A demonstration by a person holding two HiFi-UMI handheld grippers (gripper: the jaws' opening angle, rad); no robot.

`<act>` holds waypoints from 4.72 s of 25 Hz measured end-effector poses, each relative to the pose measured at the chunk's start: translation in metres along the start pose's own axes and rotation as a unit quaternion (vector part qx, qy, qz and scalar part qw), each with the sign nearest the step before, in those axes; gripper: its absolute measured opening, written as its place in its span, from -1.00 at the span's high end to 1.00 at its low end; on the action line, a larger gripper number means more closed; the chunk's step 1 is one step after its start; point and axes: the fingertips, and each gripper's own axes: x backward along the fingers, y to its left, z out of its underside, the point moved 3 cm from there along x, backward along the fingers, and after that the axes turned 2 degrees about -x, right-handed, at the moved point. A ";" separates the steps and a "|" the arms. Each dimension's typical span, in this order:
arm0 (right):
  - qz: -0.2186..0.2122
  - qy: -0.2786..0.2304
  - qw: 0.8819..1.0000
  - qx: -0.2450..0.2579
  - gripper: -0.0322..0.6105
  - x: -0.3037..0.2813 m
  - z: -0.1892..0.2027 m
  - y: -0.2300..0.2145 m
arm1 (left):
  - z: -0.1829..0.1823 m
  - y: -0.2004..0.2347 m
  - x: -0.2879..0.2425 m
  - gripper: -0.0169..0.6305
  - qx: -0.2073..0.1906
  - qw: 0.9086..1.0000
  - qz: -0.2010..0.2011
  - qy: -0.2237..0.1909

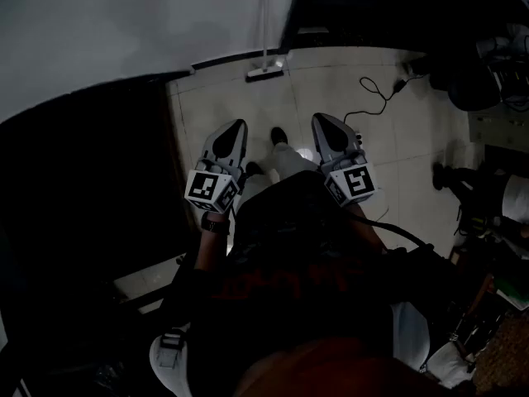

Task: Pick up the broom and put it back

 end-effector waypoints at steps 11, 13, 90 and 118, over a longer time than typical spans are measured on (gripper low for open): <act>-0.001 0.046 0.999 -0.017 0.76 -0.199 0.017 -0.163 | -0.046 0.015 -0.116 0.94 0.012 0.999 -0.034 -0.004; -0.004 0.070 0.998 -0.010 0.66 -0.270 0.043 -0.194 | -0.050 0.025 -0.131 0.94 0.009 0.998 -0.057 0.006; -0.037 0.090 0.981 -0.170 0.73 -0.328 0.098 -0.200 | -0.015 0.072 -0.054 0.94 0.050 0.981 -0.183 0.038; -0.076 -0.027 0.995 -0.065 0.90 0.024 -0.033 -0.015 | -0.016 -0.087 0.013 0.94 -0.077 0.996 -0.029 0.030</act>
